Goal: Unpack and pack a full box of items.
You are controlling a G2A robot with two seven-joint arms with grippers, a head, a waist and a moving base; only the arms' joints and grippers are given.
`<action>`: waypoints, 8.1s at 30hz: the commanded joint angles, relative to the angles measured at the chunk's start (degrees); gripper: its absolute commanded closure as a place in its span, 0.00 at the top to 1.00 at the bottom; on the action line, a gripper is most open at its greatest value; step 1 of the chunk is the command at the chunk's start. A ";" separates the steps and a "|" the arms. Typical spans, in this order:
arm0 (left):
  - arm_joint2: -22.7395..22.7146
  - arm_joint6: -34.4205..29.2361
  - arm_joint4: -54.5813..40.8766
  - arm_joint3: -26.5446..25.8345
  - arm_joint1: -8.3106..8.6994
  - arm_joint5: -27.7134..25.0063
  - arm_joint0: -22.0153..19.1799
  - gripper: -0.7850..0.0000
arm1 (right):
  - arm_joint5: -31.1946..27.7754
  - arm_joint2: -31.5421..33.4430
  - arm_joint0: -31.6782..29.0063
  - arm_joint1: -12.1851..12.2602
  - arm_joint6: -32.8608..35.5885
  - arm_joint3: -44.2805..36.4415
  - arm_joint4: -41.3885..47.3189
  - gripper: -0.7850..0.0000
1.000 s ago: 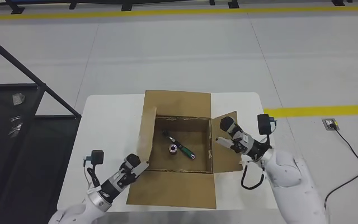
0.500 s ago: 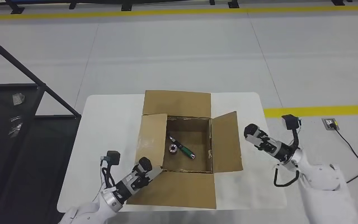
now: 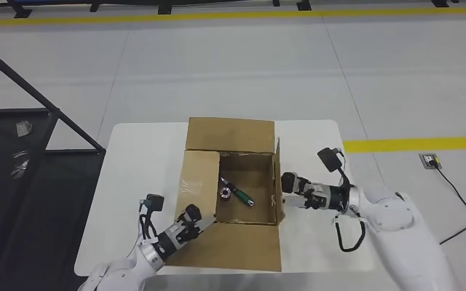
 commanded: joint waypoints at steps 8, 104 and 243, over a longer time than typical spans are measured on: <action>-1.55 3.91 -7.20 0.26 -0.27 -2.25 0.84 1.00 | -2.14 -17.89 13.11 -0.03 -2.16 6.75 2.75 1.00; -0.75 15.64 -50.70 35.50 -5.78 -3.59 -14.41 0.77 | 9.44 -37.90 31.93 -26.18 -2.85 53.82 14.13 1.00; -11.57 12.64 -47.72 36.57 -8.94 -4.83 -9.25 0.91 | 13.96 -26.65 27.14 -25.91 -29.45 45.41 -19.54 1.00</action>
